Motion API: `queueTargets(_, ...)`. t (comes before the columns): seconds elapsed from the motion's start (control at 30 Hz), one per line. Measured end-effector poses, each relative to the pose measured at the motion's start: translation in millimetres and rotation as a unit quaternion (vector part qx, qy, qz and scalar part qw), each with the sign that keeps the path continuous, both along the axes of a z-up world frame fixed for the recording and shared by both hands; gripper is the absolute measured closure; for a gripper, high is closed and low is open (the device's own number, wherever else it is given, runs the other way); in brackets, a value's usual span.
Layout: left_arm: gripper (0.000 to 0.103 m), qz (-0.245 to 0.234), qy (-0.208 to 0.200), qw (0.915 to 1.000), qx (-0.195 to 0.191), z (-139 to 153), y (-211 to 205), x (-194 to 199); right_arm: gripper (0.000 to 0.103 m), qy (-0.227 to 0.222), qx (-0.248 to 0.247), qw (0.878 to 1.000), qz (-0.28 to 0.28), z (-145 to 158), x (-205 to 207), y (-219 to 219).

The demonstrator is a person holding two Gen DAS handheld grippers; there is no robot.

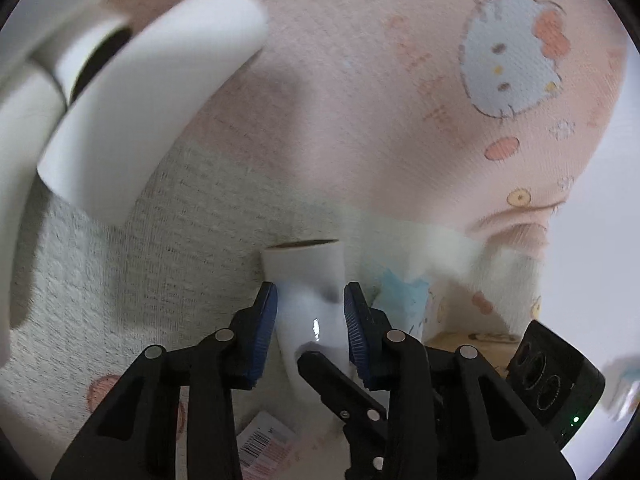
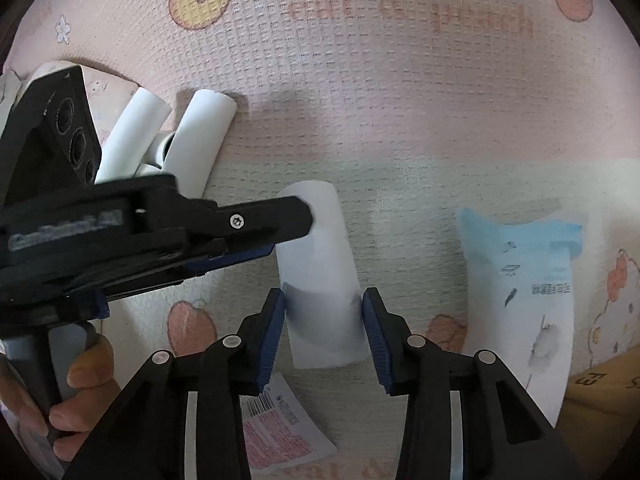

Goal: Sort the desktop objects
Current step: 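Close both grippers around the white tube, then lift the held tube and carry it toward the cardboard box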

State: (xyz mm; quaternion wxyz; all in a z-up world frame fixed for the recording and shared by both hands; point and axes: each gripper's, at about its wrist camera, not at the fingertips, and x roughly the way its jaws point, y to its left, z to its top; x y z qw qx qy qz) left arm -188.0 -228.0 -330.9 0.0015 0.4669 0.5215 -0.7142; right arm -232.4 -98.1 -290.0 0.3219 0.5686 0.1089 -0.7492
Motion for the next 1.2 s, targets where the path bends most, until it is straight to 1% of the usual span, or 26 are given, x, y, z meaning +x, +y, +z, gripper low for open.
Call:
queueTargets(0.1, 0.066, 0.019, -0.005, 0.9990, 0.040, -9, -4, 3, 0.065, -0.011, -0.008, 1.000, -0.010, -1, -3, 2)
queueTargets(0.13, 0.064, 0.025, -0.006, 0.9984, 0.050, -11, -6, 5, 0.065, -0.014, -0.011, 1.000, -0.014, -1, -4, 3)
queueTargets(0.2, 0.060, 0.032, -0.002, 0.9976, 0.062, -14, -8, 8, 0.065, -0.019, -0.015, 1.000, -0.016, -2, -5, 3)
queueTargets(0.23, 0.060, 0.032, -0.002, 0.9976, 0.062, -15, -8, 7, 0.065, -0.021, -0.018, 0.999, -0.017, -2, -6, 3)
queueTargets(0.4, 0.058, 0.028, -0.003, 0.9987, 0.043, -15, -2, 2, 0.064, -0.040, -0.036, 0.998, -0.038, -5, -12, 4)
queueTargets(0.5, 0.058, 0.020, 0.002, 0.9994, 0.027, -13, 0, 1, 0.062, -0.047, -0.039, 0.997, -0.038, -8, -15, 3)
queueTargets(0.6, 0.058, 0.018, 0.002, 0.9995, 0.026, -13, 0, 0, 0.059, -0.062, -0.035, 0.997, -0.041, -15, -18, 1)
queueTargets(0.7, 0.058, 0.018, 0.002, 0.9996, 0.024, -13, 0, 2, 0.060, -0.056, -0.030, 0.997, -0.038, -17, -16, -2)
queueTargets(0.77, 0.058, 0.011, 0.005, 0.9998, 0.013, -9, 1, 1, 0.060, -0.048, -0.025, 0.998, -0.036, -17, -14, -4)
queueTargets(0.87, 0.057, -0.009, 0.013, 0.9996, -0.024, 1, 6, 0, 0.062, -0.041, -0.026, 0.998, -0.033, -14, -9, -4)
queueTargets(0.97, 0.057, -0.027, 0.028, 0.9980, -0.049, 11, 14, -2, 0.062, -0.031, -0.025, 0.999, -0.037, -9, -5, -2)
queueTargets(1.07, 0.057, -0.044, 0.043, 0.9962, -0.060, 19, 19, 1, 0.062, -0.035, -0.036, 0.997, -0.054, -4, -4, 6)
queueTargets(1.2, 0.057, -0.065, 0.065, 0.9937, -0.064, 30, 25, 13, 0.062, -0.032, -0.040, 0.997, -0.060, 7, 6, 16)
